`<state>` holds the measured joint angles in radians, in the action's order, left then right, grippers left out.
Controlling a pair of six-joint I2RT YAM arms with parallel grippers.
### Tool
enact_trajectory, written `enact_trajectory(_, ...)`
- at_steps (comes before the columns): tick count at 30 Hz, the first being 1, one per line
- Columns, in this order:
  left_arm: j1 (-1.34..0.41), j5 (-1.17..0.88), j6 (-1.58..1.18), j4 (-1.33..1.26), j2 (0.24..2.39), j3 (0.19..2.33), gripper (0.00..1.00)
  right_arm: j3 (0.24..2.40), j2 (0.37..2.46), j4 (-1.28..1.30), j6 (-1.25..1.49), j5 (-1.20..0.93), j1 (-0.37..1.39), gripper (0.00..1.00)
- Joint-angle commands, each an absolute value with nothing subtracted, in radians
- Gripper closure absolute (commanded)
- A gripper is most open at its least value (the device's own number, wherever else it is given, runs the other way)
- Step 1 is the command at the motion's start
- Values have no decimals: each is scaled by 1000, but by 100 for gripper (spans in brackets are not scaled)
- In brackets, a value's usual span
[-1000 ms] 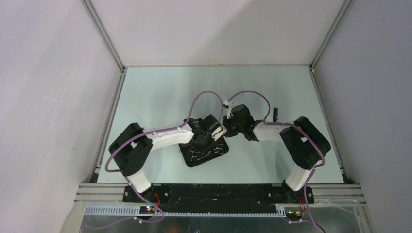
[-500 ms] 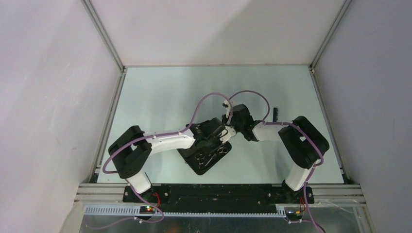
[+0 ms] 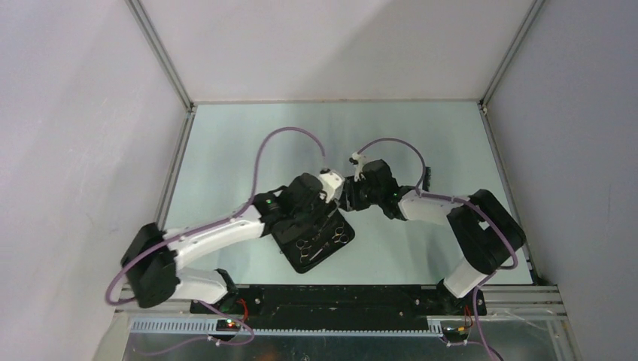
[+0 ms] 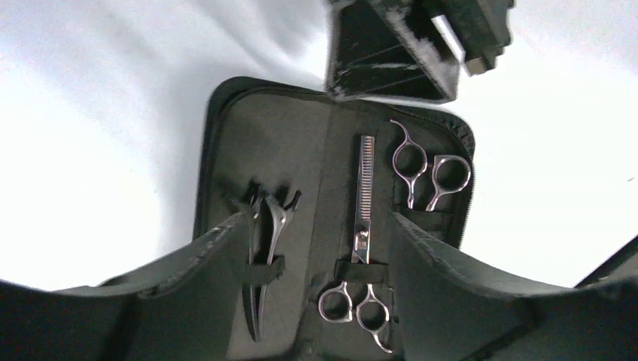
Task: Sort the hair-cutting tools
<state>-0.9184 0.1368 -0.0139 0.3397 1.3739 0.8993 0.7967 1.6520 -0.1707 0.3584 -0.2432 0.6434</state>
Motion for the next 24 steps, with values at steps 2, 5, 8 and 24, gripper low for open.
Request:
enact_trajectory(2,-874,255,-185,410,1169,843,20,795,1525,-91,344,-170,625,50)
enact_trajectory(5,-810,285,-268,446,1048,800,12,805,1466,5,344,-93,610,35)
enact_trajectory(8,-734,305,-320,475,939,746,2,821,1395,117,350,0,567,23)
enact_trajectory(24,-221,403,-288,598,645,716,0,1091,1540,583,458,362,271,2)
